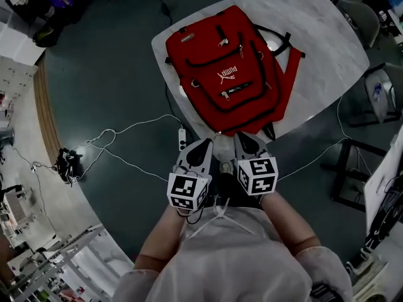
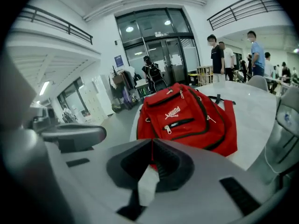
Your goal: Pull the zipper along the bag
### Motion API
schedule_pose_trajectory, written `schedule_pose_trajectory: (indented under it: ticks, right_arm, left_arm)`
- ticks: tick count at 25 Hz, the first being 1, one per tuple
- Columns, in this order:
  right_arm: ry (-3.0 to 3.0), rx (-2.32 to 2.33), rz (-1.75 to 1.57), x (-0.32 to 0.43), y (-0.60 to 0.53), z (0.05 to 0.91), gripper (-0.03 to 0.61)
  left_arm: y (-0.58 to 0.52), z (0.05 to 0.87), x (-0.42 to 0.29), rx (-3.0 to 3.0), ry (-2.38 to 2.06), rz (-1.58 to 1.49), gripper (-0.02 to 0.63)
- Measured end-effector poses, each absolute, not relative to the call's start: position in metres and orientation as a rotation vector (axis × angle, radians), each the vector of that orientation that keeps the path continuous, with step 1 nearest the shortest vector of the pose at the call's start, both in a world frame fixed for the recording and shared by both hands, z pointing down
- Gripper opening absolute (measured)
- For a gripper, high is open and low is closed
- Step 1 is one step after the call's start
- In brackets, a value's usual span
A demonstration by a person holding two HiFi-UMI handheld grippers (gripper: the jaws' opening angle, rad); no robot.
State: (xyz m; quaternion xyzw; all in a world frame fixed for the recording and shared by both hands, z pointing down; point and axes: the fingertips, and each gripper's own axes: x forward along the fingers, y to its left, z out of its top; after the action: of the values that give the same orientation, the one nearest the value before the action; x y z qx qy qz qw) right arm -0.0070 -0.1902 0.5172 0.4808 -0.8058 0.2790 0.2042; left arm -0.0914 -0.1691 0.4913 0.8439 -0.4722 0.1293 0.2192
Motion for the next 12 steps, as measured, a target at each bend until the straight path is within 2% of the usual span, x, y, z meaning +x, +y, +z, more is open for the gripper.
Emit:
schedule_pose_trajectory:
  ticks: [12]
  right_arm:
    - [-2.01, 1.267, 0.909, -0.014, -0.199, 0.621, 0.028]
  left_arm:
    - [-0.158, 0.596, -0.098, 2.213, -1.121, 0.504, 0.02]
